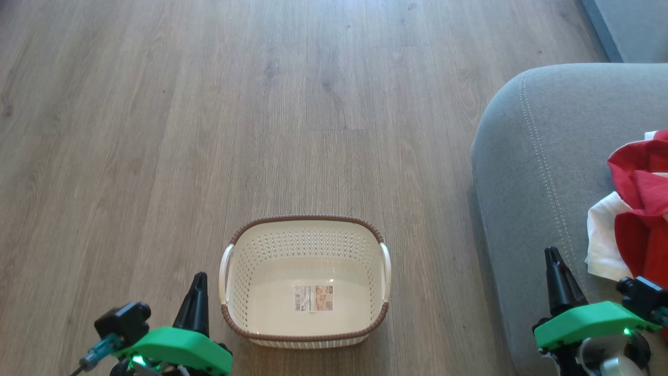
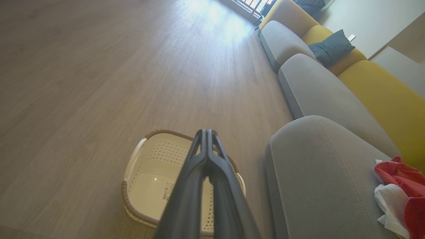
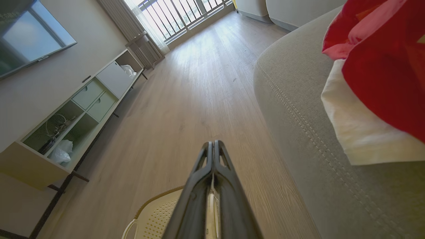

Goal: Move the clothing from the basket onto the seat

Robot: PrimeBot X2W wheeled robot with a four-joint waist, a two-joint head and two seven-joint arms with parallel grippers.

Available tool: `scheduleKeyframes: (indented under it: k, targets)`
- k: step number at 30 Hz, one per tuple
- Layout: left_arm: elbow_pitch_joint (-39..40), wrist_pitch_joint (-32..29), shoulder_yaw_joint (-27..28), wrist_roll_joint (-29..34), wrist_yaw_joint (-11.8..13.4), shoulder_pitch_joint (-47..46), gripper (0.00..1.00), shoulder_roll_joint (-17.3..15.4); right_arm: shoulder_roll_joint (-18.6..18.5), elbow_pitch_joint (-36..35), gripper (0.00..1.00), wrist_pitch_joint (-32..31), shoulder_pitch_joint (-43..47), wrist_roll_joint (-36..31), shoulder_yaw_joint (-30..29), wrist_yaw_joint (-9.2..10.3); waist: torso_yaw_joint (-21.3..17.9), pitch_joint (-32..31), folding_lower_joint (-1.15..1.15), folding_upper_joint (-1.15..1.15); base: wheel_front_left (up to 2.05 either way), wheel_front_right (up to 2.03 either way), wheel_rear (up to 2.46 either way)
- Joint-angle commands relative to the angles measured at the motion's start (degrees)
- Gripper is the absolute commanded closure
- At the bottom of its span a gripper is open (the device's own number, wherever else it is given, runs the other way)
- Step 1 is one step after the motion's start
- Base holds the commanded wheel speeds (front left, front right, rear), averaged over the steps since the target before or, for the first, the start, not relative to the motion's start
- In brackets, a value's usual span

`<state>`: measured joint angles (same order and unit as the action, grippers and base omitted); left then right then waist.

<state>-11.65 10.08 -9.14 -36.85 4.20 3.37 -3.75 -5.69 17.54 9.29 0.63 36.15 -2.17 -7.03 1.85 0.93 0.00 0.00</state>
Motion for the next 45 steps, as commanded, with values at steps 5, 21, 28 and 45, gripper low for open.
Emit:
scheduleKeyframes:
  k: [5,21,28,45]
  targets:
    - [1.5,-0.7,1.7,-4.1,-1.0,-3.1,1.00,-0.7,-0.1,-2.2,1.00,-1.2,-3.0,4.0,-0.5,-0.15,-0.1,0.0,0.00,0.00,0.00,0.00,0.00]
    - [0.9,-3.0,3.6,-13.7,-2.9,-4.1,1.00,-0.9,0.4,-2.4,1.00,-3.8,-3.7,13.1,-1.2,-0.20,-0.4,-0.2,0.00,0.00,0.00,0.00,0.00]
    - [0.6,-4.1,4.4,-18.1,-3.8,-4.6,1.00,-0.9,0.7,-2.5,1.00,-5.0,-4.0,17.4,-1.5,-0.23,-0.6,-0.2,0.00,0.00,0.00,0.00,0.00]
    - [-0.2,-6.9,6.7,-28.7,-5.9,-5.9,1.00,-1.0,1.2,-2.8,1.00,-7.9,-4.8,27.8,-2.3,-0.29,-0.9,-0.4,0.00,0.00,0.00,0.00,0.00]
